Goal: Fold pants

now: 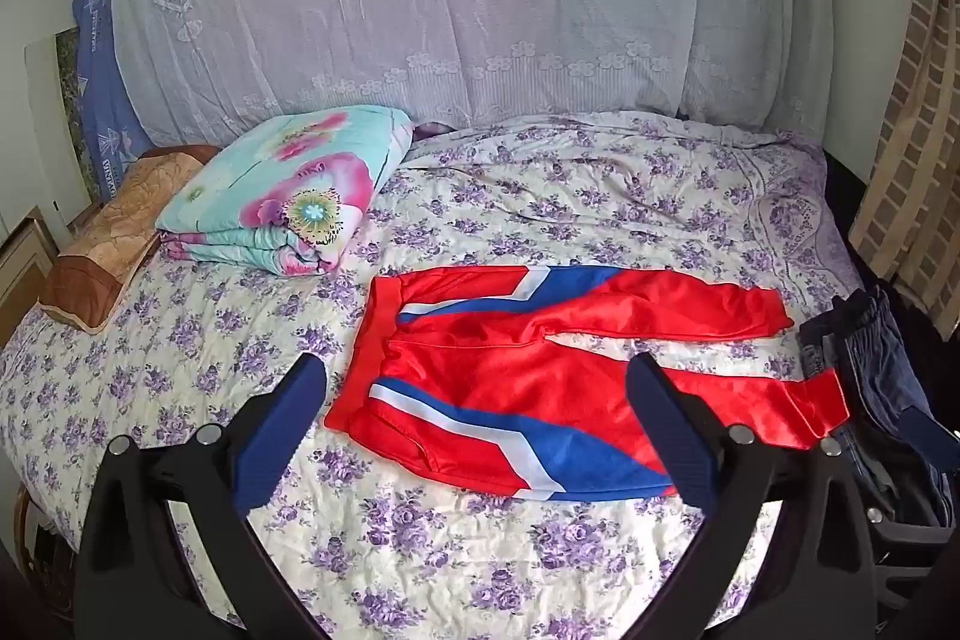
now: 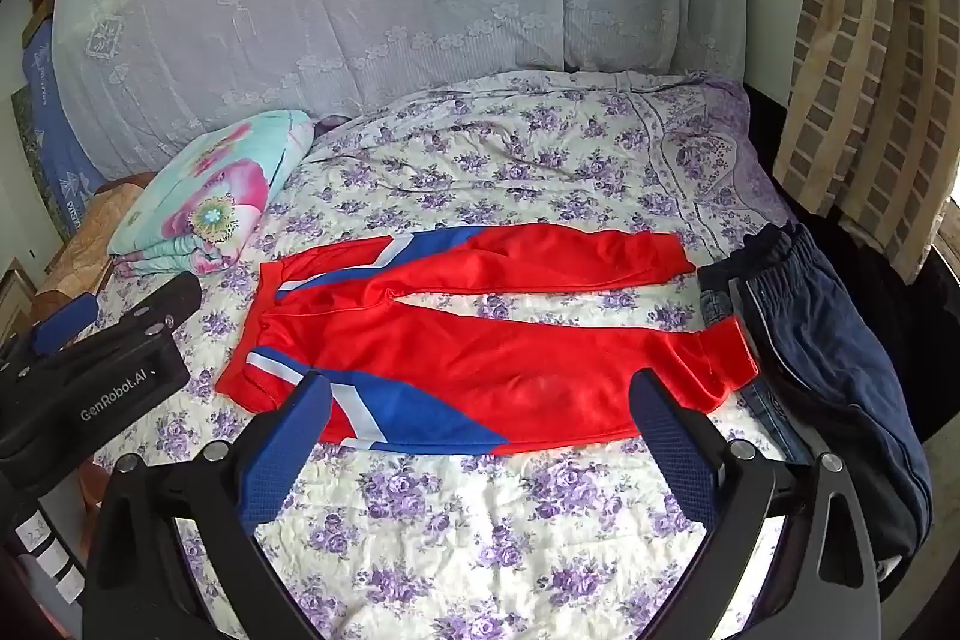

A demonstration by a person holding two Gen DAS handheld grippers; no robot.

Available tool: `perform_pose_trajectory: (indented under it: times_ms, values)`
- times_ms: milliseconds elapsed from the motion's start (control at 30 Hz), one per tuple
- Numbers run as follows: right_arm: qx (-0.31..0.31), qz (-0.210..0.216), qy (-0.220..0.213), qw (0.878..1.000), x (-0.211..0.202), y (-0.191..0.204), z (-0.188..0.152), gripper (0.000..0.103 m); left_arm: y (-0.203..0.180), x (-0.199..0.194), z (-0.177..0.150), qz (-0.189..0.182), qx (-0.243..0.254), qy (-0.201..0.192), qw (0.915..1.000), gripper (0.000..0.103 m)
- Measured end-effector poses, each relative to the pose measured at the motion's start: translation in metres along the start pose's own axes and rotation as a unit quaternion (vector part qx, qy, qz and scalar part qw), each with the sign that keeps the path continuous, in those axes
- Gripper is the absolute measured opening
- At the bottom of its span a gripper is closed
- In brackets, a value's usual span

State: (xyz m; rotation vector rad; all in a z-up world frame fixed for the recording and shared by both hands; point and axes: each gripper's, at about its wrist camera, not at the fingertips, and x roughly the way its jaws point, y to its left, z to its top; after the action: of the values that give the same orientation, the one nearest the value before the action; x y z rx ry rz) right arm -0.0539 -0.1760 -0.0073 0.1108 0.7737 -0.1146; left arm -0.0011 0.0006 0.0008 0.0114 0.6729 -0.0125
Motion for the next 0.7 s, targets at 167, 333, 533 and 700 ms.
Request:
perform_pose_trajectory:
  times_ms: [167, 333, 533, 700]
  values:
    - [-0.001, -0.001, 0.0, 1.0, 0.0015, 0.001, -0.0002, 0.099, -0.0023, 0.0015, -0.0014, 0.002, 0.002, 0.004, 1.0, 0.098]
    - [-0.001, -0.001, 0.0, 1.0, 0.0029, 0.0021, -0.0004, 0.099, 0.0014, 0.0014, -0.0022, 0.003, 0.001, 0.009, 1.0, 0.098]
    - [-0.002, -0.001, 0.0, 1.0, 0.0037, 0.0014, -0.0001, 0.099, 0.0004, 0.002, -0.0022, 0.005, 0.003, 0.011, 0.9999, 0.098]
    - [-0.002, -0.001, 0.0, 1.0, 0.0054, 0.0009, 0.0001, 0.099, -0.0008, 0.0051, -0.0028, 0.001, 0.009, 0.006, 0.9999, 0.098]
